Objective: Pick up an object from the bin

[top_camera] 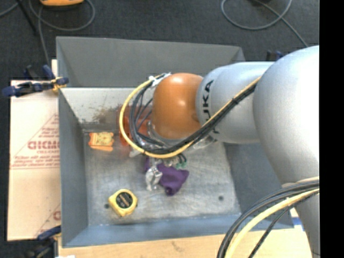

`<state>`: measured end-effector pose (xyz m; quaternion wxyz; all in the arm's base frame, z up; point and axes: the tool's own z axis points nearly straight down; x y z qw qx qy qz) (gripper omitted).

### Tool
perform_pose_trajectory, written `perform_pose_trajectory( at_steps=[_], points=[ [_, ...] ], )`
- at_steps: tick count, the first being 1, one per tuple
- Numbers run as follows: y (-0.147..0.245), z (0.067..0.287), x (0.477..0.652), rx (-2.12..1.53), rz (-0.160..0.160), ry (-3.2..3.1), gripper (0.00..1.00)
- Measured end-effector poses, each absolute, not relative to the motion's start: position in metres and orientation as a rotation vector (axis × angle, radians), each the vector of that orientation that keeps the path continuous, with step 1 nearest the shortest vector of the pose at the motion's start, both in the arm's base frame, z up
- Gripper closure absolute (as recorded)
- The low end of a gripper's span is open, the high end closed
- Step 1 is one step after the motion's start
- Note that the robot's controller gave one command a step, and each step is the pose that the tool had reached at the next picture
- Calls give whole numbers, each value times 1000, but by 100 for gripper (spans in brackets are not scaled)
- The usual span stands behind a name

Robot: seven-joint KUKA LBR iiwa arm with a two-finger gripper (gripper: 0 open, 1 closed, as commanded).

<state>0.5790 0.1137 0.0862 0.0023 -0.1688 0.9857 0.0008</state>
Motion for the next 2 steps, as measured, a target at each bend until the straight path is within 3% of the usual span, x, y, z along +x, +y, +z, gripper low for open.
perform_pose_trajectory(
  at_steps=[1,2],
  points=[
    [88,97,596,-793,-2,3032,0],
    [64,85,620,-503,2,3092,100]
  ],
)
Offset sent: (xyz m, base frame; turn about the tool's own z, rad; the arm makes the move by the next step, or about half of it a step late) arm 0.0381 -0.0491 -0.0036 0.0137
